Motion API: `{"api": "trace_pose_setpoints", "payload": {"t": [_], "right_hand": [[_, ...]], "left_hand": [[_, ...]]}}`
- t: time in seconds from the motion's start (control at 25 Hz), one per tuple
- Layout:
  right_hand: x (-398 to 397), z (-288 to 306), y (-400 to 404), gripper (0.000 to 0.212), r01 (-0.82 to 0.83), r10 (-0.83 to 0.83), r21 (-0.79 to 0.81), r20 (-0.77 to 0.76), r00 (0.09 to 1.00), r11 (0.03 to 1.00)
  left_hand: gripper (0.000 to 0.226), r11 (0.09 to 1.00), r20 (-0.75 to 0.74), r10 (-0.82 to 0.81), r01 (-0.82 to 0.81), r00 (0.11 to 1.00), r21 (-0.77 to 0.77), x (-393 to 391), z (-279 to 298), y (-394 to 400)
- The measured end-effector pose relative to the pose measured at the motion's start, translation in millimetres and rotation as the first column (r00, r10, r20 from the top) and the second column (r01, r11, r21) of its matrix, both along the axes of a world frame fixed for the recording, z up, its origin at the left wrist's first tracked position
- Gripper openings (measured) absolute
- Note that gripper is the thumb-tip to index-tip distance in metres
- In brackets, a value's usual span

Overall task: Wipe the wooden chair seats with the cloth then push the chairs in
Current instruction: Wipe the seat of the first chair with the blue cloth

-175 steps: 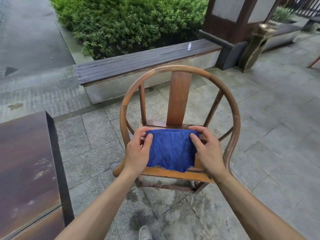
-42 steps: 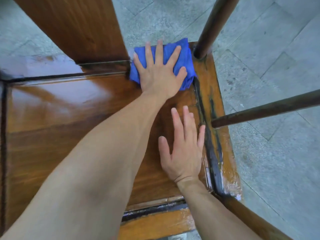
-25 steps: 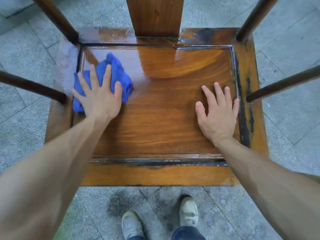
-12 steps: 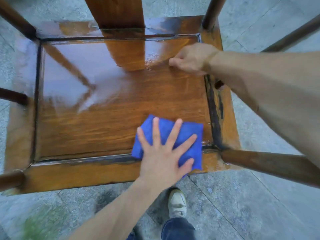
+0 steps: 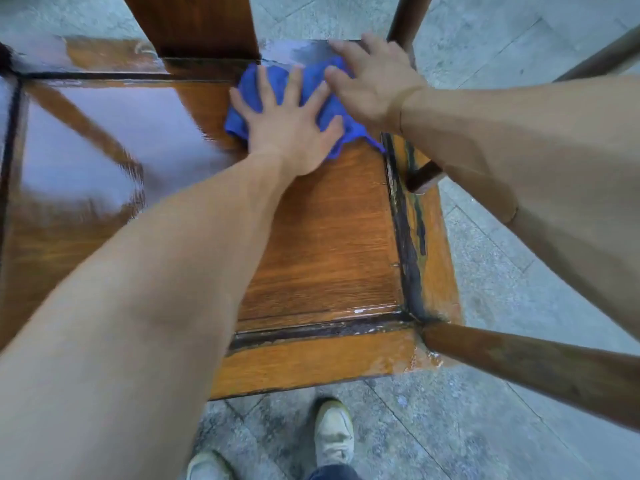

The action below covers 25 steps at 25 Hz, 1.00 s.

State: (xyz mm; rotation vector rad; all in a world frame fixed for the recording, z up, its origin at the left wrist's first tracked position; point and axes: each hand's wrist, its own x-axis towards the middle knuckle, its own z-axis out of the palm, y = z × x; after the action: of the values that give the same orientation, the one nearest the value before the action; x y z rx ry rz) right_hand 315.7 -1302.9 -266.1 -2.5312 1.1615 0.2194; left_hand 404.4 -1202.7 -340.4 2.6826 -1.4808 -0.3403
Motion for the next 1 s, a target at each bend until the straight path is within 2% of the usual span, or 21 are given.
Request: {"api": "trace_pose_setpoints", "payload": {"t": [0.16, 0.28, 0.36, 0.48, 0.56, 0.68, 0.76, 0.84, 0.92, 1.0], "right_hand": [[-17.6, -21.6, 51.1, 0.06, -0.008, 0.027, 0.176, -0.107, 0.994, 0.984], [-38.8, -43.0, 86.4, 0.062, -0.051, 0.074, 0.122, -0.193, 0.978, 0.991], [-38.0, -44.7, 94.3, 0.061, -0.027, 0.045, 0.106, -0.173, 0.984, 0.994], [-33.3, -44.3, 112.9, 0.059, 0.034, -0.016, 0.113, -0.161, 0.987, 0.993], [-38.1, -46.0, 140.0, 0.057, 0.014, -0.006, 0.104, -0.079, 0.997, 0.994], [-61.7, -42.5, 192.4, 0.051, -0.115, 0.107, 0.095, 0.081, 0.991, 0.989], [-77.9, -33.9, 219.2, 0.054, -0.14, 0.128, 0.09, 0.129, 0.983, 0.986], [-85.2, -25.9, 233.1, 0.056, -0.123, 0.098, 0.207, 0.126, 0.987, 0.971], [-81.6, -19.4, 238.1, 0.068, -0.05, 0.007, 0.387, 0.112, 0.994, 0.921], [-75.5, -15.1, 238.4, 0.073, 0.021, -0.036, 0.451, 0.025, 0.999, 0.892]], "left_hand": [[0.063, 0.993, 0.078, 0.112, -0.11, 0.991, -0.032, 46.0, -7.0, 101.0], [0.068, 0.955, 0.06, 0.291, -0.294, 0.955, 0.044, 61.0, -1.7, 195.6], [0.071, 0.898, 0.053, 0.432, -0.435, 0.9, 0.06, 35.7, 1.9, 247.6], [0.07, 0.852, 0.051, 0.516, -0.519, 0.855, 0.065, -37.1, 1.5, 270.1], [0.068, 0.891, 0.014, 0.448, -0.448, 0.894, 0.07, -80.5, 1.1, 259.7], [0.069, 0.973, -0.04, 0.211, -0.206, 0.977, 0.106, -119.6, 7.5, 249.7], [0.067, 0.992, -0.098, 0.084, -0.074, 0.992, 0.1, -121.2, 19.6, 256.3], [0.063, 0.995, -0.214, -0.009, 0.031, 0.977, 0.099, -100.5, 34.4, 273.0], [0.061, 0.998, -0.299, -0.028, 0.042, 0.954, 0.038, -70.4, 44.6, 293.0], [0.062, 0.996, -0.325, 0.085, -0.072, 0.942, 0.05, -50.2, 50.4, 306.6]]}}
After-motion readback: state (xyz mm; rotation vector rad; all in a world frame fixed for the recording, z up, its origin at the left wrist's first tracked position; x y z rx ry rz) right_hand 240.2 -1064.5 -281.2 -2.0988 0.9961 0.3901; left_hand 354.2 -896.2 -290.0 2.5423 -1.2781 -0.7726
